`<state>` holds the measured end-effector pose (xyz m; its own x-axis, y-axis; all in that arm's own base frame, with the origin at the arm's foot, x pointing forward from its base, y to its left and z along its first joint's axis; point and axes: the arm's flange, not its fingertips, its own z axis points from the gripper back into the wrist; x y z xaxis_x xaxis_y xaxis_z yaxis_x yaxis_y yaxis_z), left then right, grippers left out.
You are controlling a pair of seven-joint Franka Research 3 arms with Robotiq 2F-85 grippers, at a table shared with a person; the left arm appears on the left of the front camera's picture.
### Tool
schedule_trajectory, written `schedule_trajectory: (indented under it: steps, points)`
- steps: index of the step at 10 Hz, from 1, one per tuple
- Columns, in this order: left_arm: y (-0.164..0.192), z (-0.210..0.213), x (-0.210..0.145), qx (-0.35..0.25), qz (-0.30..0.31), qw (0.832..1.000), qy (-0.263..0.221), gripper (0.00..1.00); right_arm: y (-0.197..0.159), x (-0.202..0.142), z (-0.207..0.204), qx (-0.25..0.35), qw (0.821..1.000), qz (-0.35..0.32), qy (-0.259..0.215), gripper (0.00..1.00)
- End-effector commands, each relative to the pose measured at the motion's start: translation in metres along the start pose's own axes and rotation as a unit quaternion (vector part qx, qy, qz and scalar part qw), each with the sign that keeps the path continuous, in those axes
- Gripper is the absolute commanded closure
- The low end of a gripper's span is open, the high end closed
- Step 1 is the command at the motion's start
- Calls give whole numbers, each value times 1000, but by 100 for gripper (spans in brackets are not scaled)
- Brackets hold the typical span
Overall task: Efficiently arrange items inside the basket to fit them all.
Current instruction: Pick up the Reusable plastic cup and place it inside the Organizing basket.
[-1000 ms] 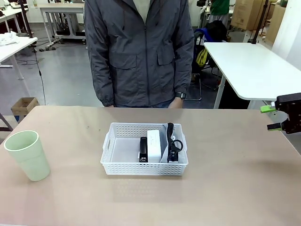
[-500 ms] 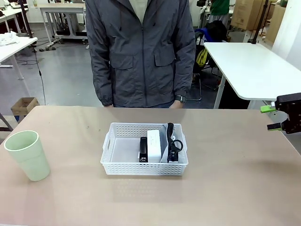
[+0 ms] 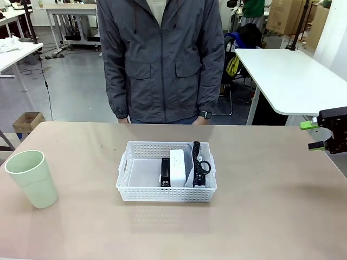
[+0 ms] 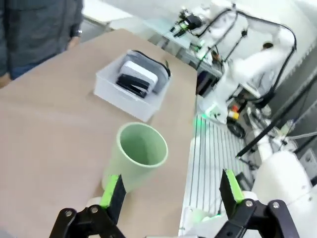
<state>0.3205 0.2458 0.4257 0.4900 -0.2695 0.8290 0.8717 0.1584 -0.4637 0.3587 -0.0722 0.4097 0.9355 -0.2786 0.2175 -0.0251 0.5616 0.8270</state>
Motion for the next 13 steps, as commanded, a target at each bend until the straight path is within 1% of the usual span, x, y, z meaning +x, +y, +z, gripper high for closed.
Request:
schedule_trajectory:
  steps: [1, 2, 4, 5, 6, 7, 8, 10, 11, 12, 13]
  points:
    - [0, -26, -37, -14, -61, 998, 18, 0, 0, -1, 1, 5, 1000, 3, 0, 0]
    - [1, -31, -53, -48, -101, 993, 24, 0, 0, -1, 1, 5, 1000, 3, 0, 0]
    - [1, -43, -77, 2, -160, 985, 66, 0, 0, -1, 1, 5, 1000, 3, 0, 0]
    - [0, -52, -84, 0, -174, 982, 77, 0, 0, -1, 1, 5, 1000, 3, 0, 0]
    - [2, -63, -88, 41, -188, 978, 85, 0, 0, -1, 1, 5, 1000, 3, 0, 0]
    - [4, -71, -85, 40, -166, 983, 66, 0, 0, -1, 1, 5, 1000, 3, 0, 0]
    - [9, -46, -86, 5, -168, 983, 78, 0, 0, -1, 1, 5, 1000, 3, 0, 0]
    - [9, -46, -86, 5, -168, 983, 78, 0, 0, -1, 1, 5, 1000, 3, 0, 0]
    - [9, -54, -90, 17, -170, 982, 81, 0, 0, -1, 1, 5, 1000, 3, 0, 0]
    - [10, -66, -96, 31, -200, 975, 94, 0, 0, -1, 1, 5, 1000, 3, 0, 0]
    - [18, -76, -108, 42, -215, 971, 101, 0, 0, -1, 1, 5, 1000, 3, 0, 0]
